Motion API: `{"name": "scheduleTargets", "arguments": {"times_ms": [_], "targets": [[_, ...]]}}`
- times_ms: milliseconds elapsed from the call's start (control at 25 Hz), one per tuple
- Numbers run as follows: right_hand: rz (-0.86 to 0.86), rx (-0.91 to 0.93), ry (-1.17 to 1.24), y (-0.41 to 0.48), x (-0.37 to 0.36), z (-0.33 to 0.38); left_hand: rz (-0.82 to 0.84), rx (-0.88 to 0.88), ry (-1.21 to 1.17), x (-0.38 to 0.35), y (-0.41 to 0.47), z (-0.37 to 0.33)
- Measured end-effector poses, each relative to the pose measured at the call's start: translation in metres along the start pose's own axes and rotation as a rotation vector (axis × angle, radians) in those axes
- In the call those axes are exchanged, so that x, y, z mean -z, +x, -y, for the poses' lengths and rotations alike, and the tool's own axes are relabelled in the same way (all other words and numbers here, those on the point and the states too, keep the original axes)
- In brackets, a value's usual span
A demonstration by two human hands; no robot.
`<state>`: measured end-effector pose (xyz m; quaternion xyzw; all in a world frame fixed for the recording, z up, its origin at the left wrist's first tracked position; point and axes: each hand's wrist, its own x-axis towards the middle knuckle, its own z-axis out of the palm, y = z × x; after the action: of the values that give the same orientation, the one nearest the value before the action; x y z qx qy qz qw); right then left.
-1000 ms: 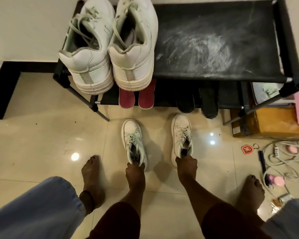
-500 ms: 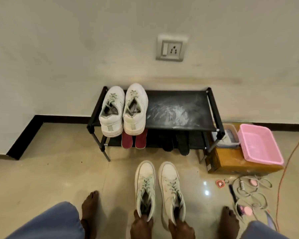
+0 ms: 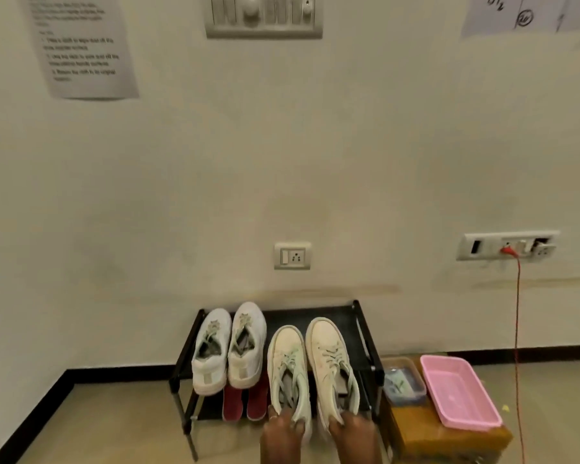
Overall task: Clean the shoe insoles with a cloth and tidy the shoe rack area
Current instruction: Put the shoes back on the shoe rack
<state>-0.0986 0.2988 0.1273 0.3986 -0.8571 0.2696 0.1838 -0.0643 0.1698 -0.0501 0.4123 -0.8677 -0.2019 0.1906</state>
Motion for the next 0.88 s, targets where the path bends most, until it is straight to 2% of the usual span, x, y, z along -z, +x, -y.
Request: {"name": "scheduleTargets", "arguments": {"times_ms": [80,120,200,440,640,880], "targets": [[0.355,-0.296,0.128,0.016,-0.068,-0.039,0.062,0.118,-0.058,0.017,0.020,-0.009],[0.416,-0.327,0.169,0.025,-0.107,-0.056,0.011,0.157,-0.064,0.025,0.038,-0.013],[0.565,-0.401,0.195,0.052,-0.143,-0.063,0.013,0.176,-0.083,0.019,0.067,-0.008],[0.534,-0.454,0.218,0.100,-0.216,-0.059,0.069,0.221,-0.118,-0.008,0.139,0.008],[0.528,-0.441,0.156,0.105,-0.264,-0.064,0.134,0.264,-0.067,-0.040,0.157,0.018],[0.506,-0.372,0.124,0.098,-0.265,-0.057,0.032,0.288,-0.315,-0.051,0.133,0.012]]}}
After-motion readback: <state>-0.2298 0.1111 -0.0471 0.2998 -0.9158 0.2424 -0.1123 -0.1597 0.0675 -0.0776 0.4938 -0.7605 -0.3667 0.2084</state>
